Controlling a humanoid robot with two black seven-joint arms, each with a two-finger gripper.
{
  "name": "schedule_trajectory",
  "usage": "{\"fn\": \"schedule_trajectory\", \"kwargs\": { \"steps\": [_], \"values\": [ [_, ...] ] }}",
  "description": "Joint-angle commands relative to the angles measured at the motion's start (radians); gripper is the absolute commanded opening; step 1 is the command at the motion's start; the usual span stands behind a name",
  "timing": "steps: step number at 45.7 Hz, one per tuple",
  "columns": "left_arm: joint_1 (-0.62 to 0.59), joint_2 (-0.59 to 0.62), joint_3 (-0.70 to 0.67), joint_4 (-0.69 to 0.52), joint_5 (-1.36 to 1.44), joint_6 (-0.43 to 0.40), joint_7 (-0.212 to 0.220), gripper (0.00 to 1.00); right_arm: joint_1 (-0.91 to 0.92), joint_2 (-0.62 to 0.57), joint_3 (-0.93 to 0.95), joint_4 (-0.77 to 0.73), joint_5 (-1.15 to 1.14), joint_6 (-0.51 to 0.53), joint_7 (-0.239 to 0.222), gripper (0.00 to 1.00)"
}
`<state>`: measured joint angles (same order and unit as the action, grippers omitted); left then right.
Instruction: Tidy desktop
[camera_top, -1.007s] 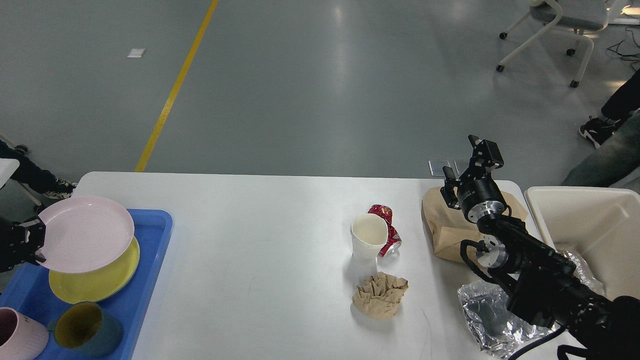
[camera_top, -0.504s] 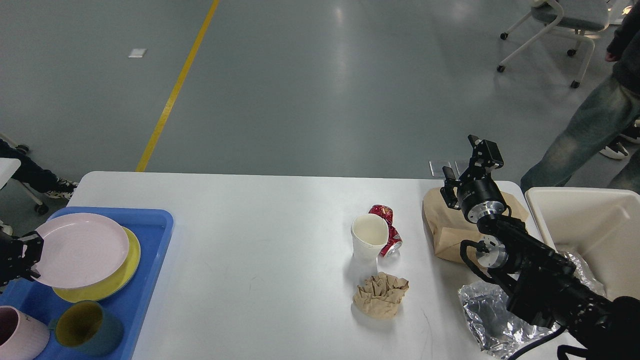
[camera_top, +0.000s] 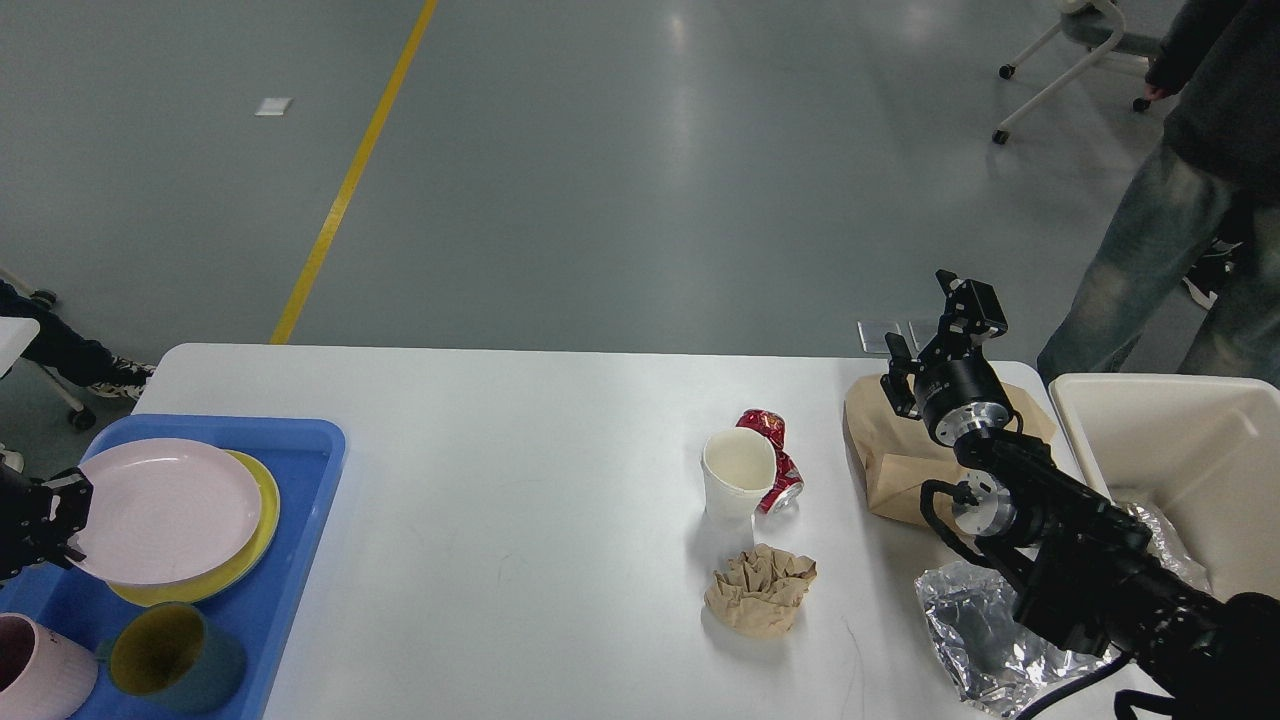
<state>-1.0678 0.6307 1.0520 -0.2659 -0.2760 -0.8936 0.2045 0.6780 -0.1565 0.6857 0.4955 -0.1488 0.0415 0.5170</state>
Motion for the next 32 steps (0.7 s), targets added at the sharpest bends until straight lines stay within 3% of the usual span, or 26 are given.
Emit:
{"fn": "schedule_trajectory", "kwargs": {
  "steps": [1, 6, 7, 11, 13, 24, 26, 32],
  "values": [
    [0.000, -0.008, -0.001, 0.000, 0.003, 0.051, -0.001, 0.33, 0.000, 0.000, 0.000, 0.000, 0.000, 0.000, 0.000, 1.00],
    [0.000, -0.014, -0.001, 0.000, 0.005, 0.119, 0.007, 0.47, 0.000, 0.000, 0.000, 0.000, 0.000, 0.000, 0.000, 1.00],
    [0.002, -0.016, -0.004, 0.000, 0.005, 0.158, 0.006, 0.58, 0.000, 0.000, 0.000, 0.000, 0.000, 0.000, 0.000, 1.00],
    [0.002, -0.019, -0.009, 0.000, 0.003, 0.243, -0.008, 0.83, 0.000, 0.000, 0.000, 0.000, 0.000, 0.000, 0.000, 1.00],
    [0.000, -0.026, -0.013, 0.000, 0.003, 0.284, -0.008, 0.90, 0.000, 0.000, 0.000, 0.000, 0.000, 0.000, 0.000, 1.00],
    [-0.014, -0.025, -0.036, -0.001, 0.006, 0.309, 0.001, 0.96, 0.000, 0.000, 0.000, 0.000, 0.000, 0.000, 0.000, 1.00],
    [-0.023, -0.023, -0.043, -0.001, 0.001, 0.309, -0.013, 0.96, 0.000, 0.000, 0.000, 0.000, 0.000, 0.000, 0.000, 1.00],
    [-0.060, -0.034, -0.191, -0.003, 0.001, 0.312, -0.016, 0.96, 0.000, 0.000, 0.000, 0.000, 0.000, 0.000, 0.000, 1.00]
  ]
}}
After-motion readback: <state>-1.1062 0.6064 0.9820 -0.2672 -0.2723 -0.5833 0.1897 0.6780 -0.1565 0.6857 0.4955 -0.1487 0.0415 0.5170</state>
